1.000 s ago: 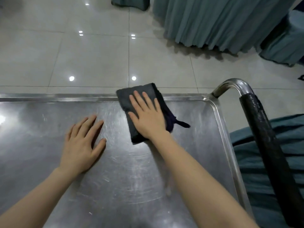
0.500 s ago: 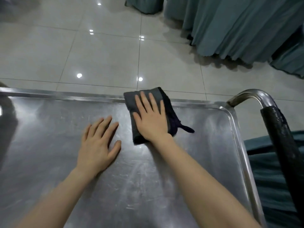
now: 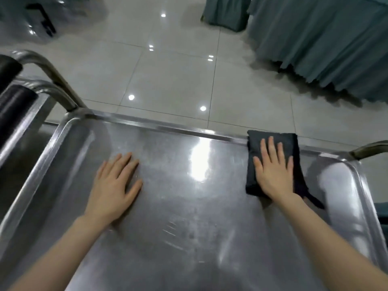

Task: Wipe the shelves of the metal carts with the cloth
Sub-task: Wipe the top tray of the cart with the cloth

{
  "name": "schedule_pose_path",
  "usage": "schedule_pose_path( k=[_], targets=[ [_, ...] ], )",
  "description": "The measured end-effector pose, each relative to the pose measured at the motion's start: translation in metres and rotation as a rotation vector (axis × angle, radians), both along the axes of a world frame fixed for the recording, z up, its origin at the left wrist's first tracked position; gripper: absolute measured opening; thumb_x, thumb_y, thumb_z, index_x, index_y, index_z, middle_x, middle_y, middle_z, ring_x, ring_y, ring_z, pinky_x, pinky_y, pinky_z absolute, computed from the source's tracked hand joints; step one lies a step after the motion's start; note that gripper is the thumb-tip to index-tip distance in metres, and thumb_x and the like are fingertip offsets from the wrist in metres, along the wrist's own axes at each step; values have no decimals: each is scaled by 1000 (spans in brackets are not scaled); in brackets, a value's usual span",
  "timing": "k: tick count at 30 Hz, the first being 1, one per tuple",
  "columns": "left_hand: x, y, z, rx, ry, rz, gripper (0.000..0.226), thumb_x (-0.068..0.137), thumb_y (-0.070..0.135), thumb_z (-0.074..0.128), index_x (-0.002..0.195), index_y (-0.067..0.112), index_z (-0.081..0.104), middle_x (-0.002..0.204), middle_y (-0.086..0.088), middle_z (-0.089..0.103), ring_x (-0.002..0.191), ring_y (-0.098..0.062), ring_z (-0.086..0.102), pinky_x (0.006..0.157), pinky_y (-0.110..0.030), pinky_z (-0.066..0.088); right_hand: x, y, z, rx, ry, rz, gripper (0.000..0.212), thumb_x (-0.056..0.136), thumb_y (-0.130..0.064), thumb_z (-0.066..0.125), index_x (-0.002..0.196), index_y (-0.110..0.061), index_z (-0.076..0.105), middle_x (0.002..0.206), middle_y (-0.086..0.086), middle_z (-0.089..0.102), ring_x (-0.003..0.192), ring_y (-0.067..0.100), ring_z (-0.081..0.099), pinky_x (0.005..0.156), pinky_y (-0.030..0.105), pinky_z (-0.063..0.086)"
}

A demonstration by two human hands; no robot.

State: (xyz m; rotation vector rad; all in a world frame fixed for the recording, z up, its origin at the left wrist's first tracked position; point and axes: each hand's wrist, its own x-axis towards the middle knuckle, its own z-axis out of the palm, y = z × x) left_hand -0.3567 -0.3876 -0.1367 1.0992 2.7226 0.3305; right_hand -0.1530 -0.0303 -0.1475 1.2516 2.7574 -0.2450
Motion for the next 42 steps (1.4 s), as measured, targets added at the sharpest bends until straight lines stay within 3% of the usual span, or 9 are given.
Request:
schedule_pose_path(
  k=[4, 10, 14, 20, 24, 30, 33, 36, 42],
  targets=[
    [-2, -24, -6, -23, 0, 9, 65, 92, 54, 28, 146, 22, 42, 158, 0, 29, 147, -19, 22, 118, -47, 15, -102, -101, -7, 8, 40, 343, 58, 103, -50, 16, 156, -33, 1, 163, -9, -10, 150, 15, -12, 120, 50, -1],
    [-10, -31, -9, 84, -49, -13, 63, 91, 52, 35, 144, 20, 45, 156, -1, 33, 146, -19, 26, 118, -48, 18, -211, -172, -2, -37, 49, 605, 56, 103, -50, 20, 156, -36, 10, 164, -11, -4, 150, 13, -9, 119, 44, -10],
    [-32, -59, -5, 84, -43, -95, 60, 93, 48, 37, 138, 13, 53, 151, -8, 41, 140, -28, 38, 115, -45, 27, -162, -137, -6, -15, 53, 467, 56, 102, -53, 18, 155, -39, 8, 163, -13, -6, 150, 12, -9, 121, 41, -6],
    [-48, -93, -9, 5, 9, -72, 58, 93, 49, 38, 145, 25, 43, 157, -1, 31, 145, -21, 29, 117, -46, 21, -116, -107, -4, -17, -25, 98, 60, 99, -53, 13, 155, -37, -1, 164, -9, -11, 150, 14, -11, 121, 50, 0],
    [-49, -96, -14, 84, 9, -55, 57, 92, 47, 46, 143, 22, 47, 156, -2, 33, 145, -21, 28, 116, -48, 24, -189, -175, -5, 9, 27, 301, 58, 101, -51, 15, 155, -36, -1, 163, -9, -11, 150, 16, -12, 121, 50, -3],
    [-52, -100, -15, 256, 46, 154, 41, 87, 29, 58, 122, 9, 64, 135, -15, 55, 130, -31, 49, 110, -52, 33, -329, -289, -7, 0, 53, 673, 56, 103, -50, 19, 156, -35, 10, 165, -7, -2, 151, 17, -9, 119, 48, -8],
    [-60, -120, -12, 157, 115, 236, 42, 89, 31, 52, 125, 13, 61, 140, -9, 52, 137, -27, 42, 119, -49, 17, -324, -283, -7, -4, 40, 709, 55, 103, -51, 21, 155, -37, 12, 164, -10, -1, 151, 14, -7, 119, 43, -8],
    [-63, -138, -12, 21, 135, 233, 47, 91, 37, 46, 132, 16, 56, 150, -7, 43, 144, -25, 31, 118, -38, -6, -286, -243, -5, -5, 67, 562, 56, 102, -52, 23, 155, -39, 11, 164, -11, -1, 151, 13, -5, 121, 43, -4],
    [-61, -141, -12, 182, 70, 281, 51, 91, 41, 47, 133, 13, 54, 150, -10, 41, 142, -25, 35, 117, -19, -7, -259, -226, -7, 3, 17, 217, 59, 103, -49, 19, 156, -34, -1, 165, -5, -5, 150, 18, -9, 120, 52, -3]
  ],
)
